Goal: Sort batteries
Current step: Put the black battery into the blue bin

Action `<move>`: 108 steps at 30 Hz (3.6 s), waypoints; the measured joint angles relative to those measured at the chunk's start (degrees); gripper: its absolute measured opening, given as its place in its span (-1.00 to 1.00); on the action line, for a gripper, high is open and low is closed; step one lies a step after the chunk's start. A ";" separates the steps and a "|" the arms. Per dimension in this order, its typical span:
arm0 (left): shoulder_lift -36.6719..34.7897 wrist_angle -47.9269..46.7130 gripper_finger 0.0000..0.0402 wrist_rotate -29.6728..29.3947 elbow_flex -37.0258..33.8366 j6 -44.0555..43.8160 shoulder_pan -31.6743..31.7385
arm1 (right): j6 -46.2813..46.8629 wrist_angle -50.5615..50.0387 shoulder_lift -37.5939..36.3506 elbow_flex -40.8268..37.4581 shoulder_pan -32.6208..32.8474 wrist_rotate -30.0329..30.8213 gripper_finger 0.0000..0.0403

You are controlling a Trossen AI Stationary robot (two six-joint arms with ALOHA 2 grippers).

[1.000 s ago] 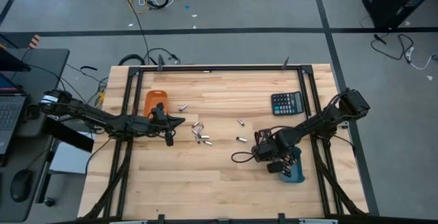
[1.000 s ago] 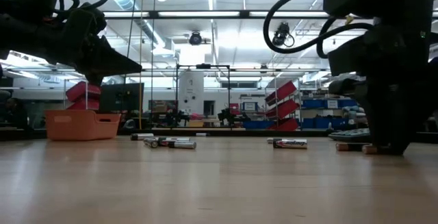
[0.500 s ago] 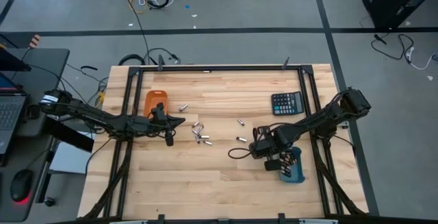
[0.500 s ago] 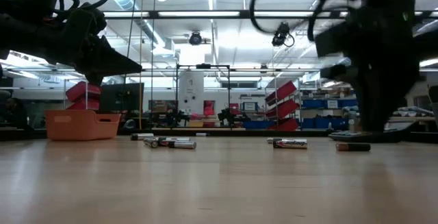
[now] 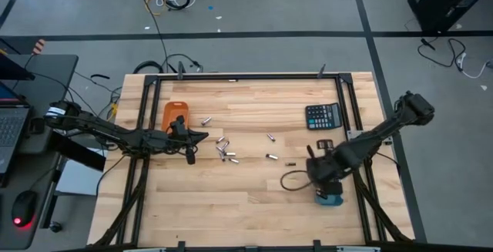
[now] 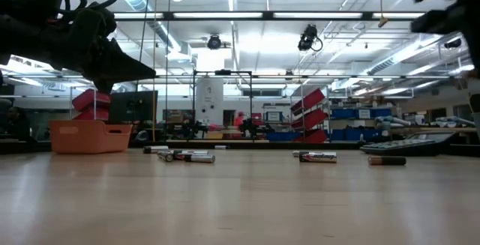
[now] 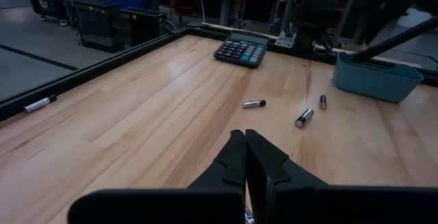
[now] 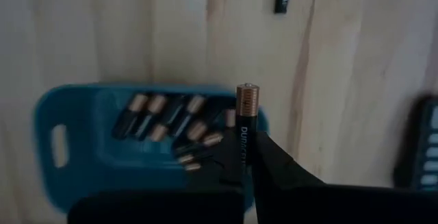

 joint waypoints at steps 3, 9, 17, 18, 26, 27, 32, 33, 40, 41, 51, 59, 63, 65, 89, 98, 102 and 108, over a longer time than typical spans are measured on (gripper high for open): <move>0.01 0.02 -1.00 0.00 0.00 0.00 -0.01 | 5.22 -0.74 -2.24 -1.51 3.28 0.22 -0.92; 0.02 1.03 -1.00 0.00 0.00 0.01 -0.01 | 15.03 -0.35 -2.21 -6.56 7.57 -3.81 -0.65; 0.02 1.61 -1.00 0.00 0.00 -0.19 0.00 | 16.06 -0.14 -2.14 -6.55 6.88 -2.50 -0.47; 0.01 1.84 -1.00 0.00 0.00 -0.24 -0.01 | 14.84 0.31 -2.20 -6.11 6.09 -0.77 -0.47; 0.00 3.02 -1.00 0.00 0.00 -0.39 -0.02 | 4.75 5.56 -0.35 -3.04 -4.98 7.73 -0.48; 0.01 2.98 -1.00 0.00 0.00 -0.40 -0.02 | 3.28 6.66 0.15 -2.90 -6.43 7.75 -0.48; 0.01 2.95 -1.00 0.01 0.00 -0.70 -0.02 | -5.68 13.97 4.75 -2.85 -12.46 6.89 -0.48; 0.01 2.95 -1.00 0.02 0.00 -0.72 -0.02 | -6.96 15.87 6.08 -2.85 -13.34 6.50 -0.47; 0.00 2.87 -1.00 0.02 0.00 -0.72 -0.02 | -9.36 20.83 15.94 -2.83 -17.16 -0.29 -0.43; 0.00 2.81 -1.00 0.02 0.00 -0.72 -0.02 | -9.36 21.01 17.14 -2.83 -17.37 -0.98 -0.43; 0.00 2.54 -1.00 0.02 0.00 -0.71 -0.02 | -11.80 24.21 23.54 -2.55 -17.81 -2.45 -0.35; 0.00 2.45 -1.00 0.02 0.00 -0.68 -0.02 | -13.75 24.81 23.29 -2.68 -18.55 -2.83 -0.66; 0.01 2.43 -1.00 0.02 0.00 -0.68 -0.02 | -15.27 24.80 23.31 -2.70 -19.37 -3.80 -0.93; 0.00 2.43 -1.00 0.02 0.00 -0.68 -0.02 | -15.37 24.75 23.31 -2.69 -19.62 -3.92 -0.92; 0.00 2.54 -1.00 0.02 0.00 0.00 -0.02 | 6.85 -1.75 -4.95 -2.09 -1.85 -3.92 -0.97; 0.00 2.58 -1.00 0.02 0.00 -0.02 -0.02 | 17.27 0.79 -6.09 -8.25 6.28 -3.22 -0.92; 0.02 2.58 -1.00 0.00 0.00 -0.02 -0.02 | 19.27 0.77 -6.09 -8.40 6.37 -2.24 -0.74; 0.00 2.67 -1.00 0.01 0.00 -0.02 -0.02 | 19.37 0.79 -6.11 -8.40 6.34 -2.23 -0.54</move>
